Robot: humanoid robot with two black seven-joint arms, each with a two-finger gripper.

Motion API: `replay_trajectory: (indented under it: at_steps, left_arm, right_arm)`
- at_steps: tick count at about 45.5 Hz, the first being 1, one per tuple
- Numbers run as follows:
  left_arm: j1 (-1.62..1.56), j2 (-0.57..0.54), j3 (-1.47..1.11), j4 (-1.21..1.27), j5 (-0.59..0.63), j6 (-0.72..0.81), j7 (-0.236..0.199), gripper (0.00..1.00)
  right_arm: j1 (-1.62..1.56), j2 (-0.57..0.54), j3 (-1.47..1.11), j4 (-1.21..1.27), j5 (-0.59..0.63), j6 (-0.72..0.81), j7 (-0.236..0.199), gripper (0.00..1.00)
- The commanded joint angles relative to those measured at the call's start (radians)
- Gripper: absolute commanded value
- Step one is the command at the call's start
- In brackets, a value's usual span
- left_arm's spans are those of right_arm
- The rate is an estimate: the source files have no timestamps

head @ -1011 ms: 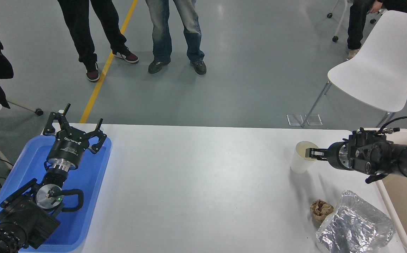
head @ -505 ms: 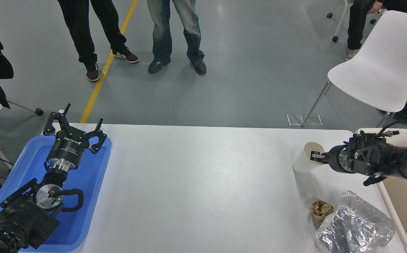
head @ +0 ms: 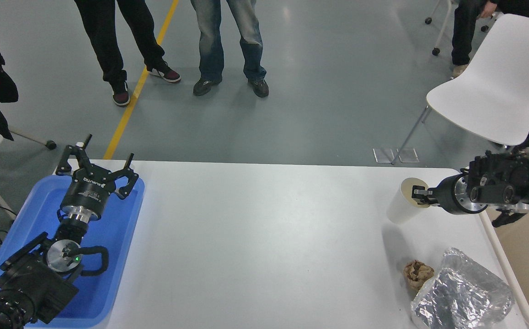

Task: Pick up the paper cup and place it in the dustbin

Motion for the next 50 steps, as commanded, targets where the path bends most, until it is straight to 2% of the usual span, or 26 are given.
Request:
replay_trajectory:
  at_steps: [1, 6, 18, 50]
  left_arm:
    - [0.0, 0.0, 0.0, 0.0, 0.0, 0.0, 0.0, 1.0]
    - [0.0, 0.0, 0.0, 0.0, 0.0, 0.0, 0.0, 1.0]
    - [0.0, 0.0, 0.0, 0.0, 0.0, 0.0, 0.0, 1.0]
    - [0.0, 0.0, 0.0, 0.0, 0.0, 0.0, 0.0, 1.0]
  right_arm:
    - [0.201, -0.087, 0.001, 0.166, -0.039, 0.139, 0.001, 0.0]
    - [0.298, -0.133, -0.001, 0.183, -0.039, 0.287, 0.001, 0.0]
    - [0.532, -0.167, -0.042, 0.183, -0.039, 0.649, 0.0, 0.0]
    - [0.879, -0.167, -0.241, 0.183, -0.025, 0.657, 0.0, 0.0]
